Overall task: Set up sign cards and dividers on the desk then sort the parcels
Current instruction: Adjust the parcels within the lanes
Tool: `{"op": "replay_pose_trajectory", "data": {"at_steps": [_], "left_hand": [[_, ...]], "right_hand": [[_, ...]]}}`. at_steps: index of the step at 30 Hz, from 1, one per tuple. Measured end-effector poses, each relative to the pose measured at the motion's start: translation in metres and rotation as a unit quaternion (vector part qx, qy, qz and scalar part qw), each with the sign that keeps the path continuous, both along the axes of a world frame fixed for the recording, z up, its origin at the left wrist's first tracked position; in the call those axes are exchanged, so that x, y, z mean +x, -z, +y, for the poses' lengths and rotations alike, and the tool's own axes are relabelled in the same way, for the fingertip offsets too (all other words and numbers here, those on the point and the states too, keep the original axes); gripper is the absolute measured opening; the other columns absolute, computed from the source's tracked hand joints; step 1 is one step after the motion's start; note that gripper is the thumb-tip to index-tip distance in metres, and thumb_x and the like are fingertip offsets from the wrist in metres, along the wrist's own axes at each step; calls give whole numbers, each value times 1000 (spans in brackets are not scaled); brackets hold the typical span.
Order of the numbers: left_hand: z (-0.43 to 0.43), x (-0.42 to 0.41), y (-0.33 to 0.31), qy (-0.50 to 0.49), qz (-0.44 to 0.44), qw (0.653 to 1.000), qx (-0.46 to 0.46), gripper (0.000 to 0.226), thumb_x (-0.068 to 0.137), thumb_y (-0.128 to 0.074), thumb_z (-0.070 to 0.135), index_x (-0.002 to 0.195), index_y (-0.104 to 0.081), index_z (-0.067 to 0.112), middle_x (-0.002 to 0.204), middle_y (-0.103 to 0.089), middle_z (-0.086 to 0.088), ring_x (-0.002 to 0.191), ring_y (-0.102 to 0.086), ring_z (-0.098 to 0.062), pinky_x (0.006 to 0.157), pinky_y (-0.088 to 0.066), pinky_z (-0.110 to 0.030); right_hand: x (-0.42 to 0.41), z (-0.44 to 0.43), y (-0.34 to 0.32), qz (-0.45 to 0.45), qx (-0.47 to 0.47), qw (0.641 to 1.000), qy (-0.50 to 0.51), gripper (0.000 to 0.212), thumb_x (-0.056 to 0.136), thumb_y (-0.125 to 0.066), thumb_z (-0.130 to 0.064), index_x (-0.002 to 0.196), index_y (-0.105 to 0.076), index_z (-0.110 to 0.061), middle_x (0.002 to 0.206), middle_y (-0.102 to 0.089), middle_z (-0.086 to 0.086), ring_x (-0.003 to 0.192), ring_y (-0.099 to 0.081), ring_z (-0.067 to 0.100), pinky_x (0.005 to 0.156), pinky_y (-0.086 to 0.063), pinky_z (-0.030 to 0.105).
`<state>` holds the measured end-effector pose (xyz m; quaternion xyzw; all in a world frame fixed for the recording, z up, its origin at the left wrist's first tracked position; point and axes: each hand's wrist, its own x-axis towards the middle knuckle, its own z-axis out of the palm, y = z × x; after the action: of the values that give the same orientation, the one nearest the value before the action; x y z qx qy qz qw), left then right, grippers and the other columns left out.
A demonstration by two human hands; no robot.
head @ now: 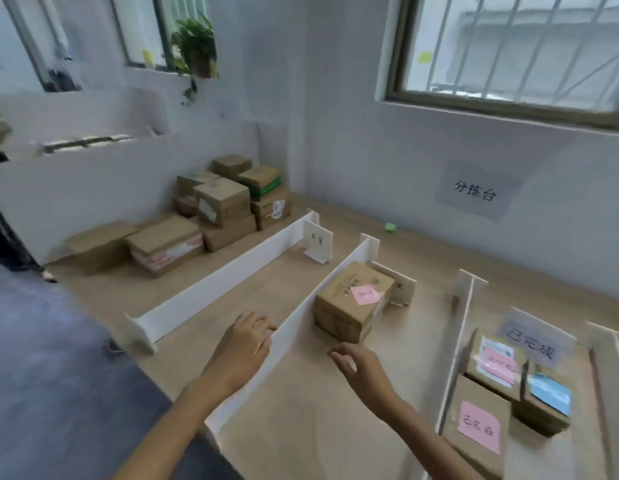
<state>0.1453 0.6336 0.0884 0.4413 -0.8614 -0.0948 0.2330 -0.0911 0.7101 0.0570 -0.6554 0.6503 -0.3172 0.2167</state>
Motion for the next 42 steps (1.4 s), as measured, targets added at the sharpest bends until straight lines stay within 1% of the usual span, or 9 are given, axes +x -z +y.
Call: {"op": "replay_pose_trajectory", "data": {"at_steps": [1, 6, 10, 15, 19, 25, 29, 37, 42], "left_hand": [[-1, 38, -8, -36, 14, 999, 7, 44, 81, -31, 33, 101, -67, 16, 107, -63, -2, 107, -50, -15, 96, -40, -27], [15, 197, -34, -152, 100, 983, -4, 39, 81, -33, 32, 95, -67, 19, 102, -59, 12, 101, -47, -3, 96, -33, -19], [28, 279, -46, -188, 116, 975, -31, 28, 85, -41, 22, 94, -67, 19, 99, -61, 12, 97, -49, -2, 88, -36, -11], [23, 353, -36, -238, 135, 962, -6, 25, 86, -43, 22, 92, -67, 22, 99, -62, 14, 100, -50, -1, 89, -30, -4], [-3, 397, -19, -271, 137, 952, 30, 22, 87, -46, 19, 92, -65, 28, 101, -61, 14, 102, -52, -2, 90, -31, -7], [-90, 437, -5, -272, 132, 952, 37, 25, 90, -49, 13, 88, -60, 36, 96, -57, 24, 95, -48, 7, 85, -30, 1], [-183, 456, -9, -234, 110, 965, 50, 26, 93, -49, 9, 93, -60, 32, 99, -61, 15, 98, -49, 0, 83, -34, -5], [-347, 485, -20, -210, 102, 969, 84, 23, 94, -46, 9, 102, -66, 16, 106, -63, 7, 104, -51, -8, 90, -35, -15], [-420, 508, 0, -208, 113, 956, 174, 23, 93, -46, 9, 101, -66, 18, 109, -63, -1, 104, -56, -16, 90, -41, -26]], "right_hand": [[26, -10, -3, 3, 1, 1000, -23, 62, 83, -35, -67, 94, -70, -17, 91, -67, -12, 88, -56, 6, 76, -42, 21], [154, -54, -17, 12, -5, 994, -107, 17, 93, -55, -28, 93, -71, -22, 85, -61, -28, 84, -57, -10, 77, -44, 14], [242, -79, -28, 7, -3, 987, -160, 19, 95, -53, -21, 94, -72, -16, 89, -67, -19, 85, -61, -4, 76, -39, 5], [306, -108, -26, 5, 15, 979, -203, 19, 95, -51, -26, 84, -63, -37, 81, -62, -31, 82, -62, -7, 77, -43, 7], [336, -149, -13, -29, 33, 978, -202, 26, 93, -54, -20, 76, -64, -37, 82, -68, -26, 83, -63, -5, 74, -43, 9], [380, -244, 4, -87, 50, 979, -174, 23, 92, -53, -12, 79, -70, -21, 81, -71, -17, 82, -64, -3, 74, -45, 11], [411, -328, 8, -114, 64, 978, -160, 27, 94, -52, -11, 76, -67, -26, 79, -72, -5, 80, -65, 0, 79, -50, 22], [440, -463, 7, -111, 49, 990, -75, 29, 94, -50, -14, 75, -63, -30, 79, -68, -8, 82, -64, 7, 81, -51, 31], [431, -500, 7, -82, 62, 995, -19, 23, 95, -50, -13, 79, -62, -23, 80, -64, -13, 82, -60, 2, 72, -40, 11]]}}
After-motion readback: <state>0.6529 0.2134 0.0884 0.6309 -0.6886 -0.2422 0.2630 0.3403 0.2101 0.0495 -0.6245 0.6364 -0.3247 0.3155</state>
